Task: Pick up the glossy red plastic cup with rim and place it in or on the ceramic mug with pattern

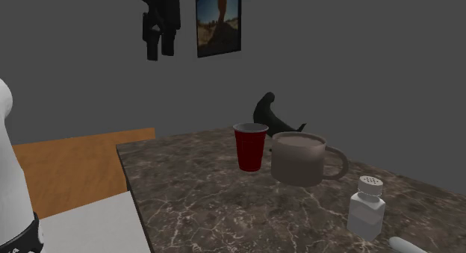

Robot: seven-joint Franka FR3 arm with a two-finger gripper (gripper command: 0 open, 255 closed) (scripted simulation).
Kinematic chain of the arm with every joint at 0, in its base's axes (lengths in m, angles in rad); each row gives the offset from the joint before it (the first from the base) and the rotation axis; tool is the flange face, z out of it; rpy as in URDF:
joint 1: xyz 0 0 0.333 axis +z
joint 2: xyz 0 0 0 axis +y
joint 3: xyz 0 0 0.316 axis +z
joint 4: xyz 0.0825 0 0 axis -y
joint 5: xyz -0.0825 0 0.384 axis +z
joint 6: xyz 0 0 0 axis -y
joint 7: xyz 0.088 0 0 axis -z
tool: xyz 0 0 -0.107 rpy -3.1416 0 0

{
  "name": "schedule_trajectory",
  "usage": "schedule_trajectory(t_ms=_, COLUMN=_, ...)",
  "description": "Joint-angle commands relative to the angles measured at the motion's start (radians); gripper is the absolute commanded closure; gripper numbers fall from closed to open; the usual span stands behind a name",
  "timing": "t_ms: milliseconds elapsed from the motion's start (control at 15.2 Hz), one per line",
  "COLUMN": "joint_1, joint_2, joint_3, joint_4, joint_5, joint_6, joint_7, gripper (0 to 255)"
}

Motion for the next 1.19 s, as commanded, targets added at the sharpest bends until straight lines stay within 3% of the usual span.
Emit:
schedule_trajectory(t_ms=0, joint_1=0.000, joint_2=0.000, joint_3=0.000, joint_4=0.000, joint_5=0.000, joint_6=0.000, joint_7=0.000, gripper=0)
schedule_trajectory(t_ms=594, joint_1=-0.029, joint_2=0.257, joint_3=-0.124, joint_4=-0.007, joint_5=0.019, joint_6=0.297, joint_7=-0.105, gripper=0)
schedule_trajectory(t_ms=1122, joint_1=-0.029, joint_2=0.547, joint_3=-0.223, joint_4=0.087, joint_5=0.115, joint_6=0.505, joint_7=-0.235, gripper=0)
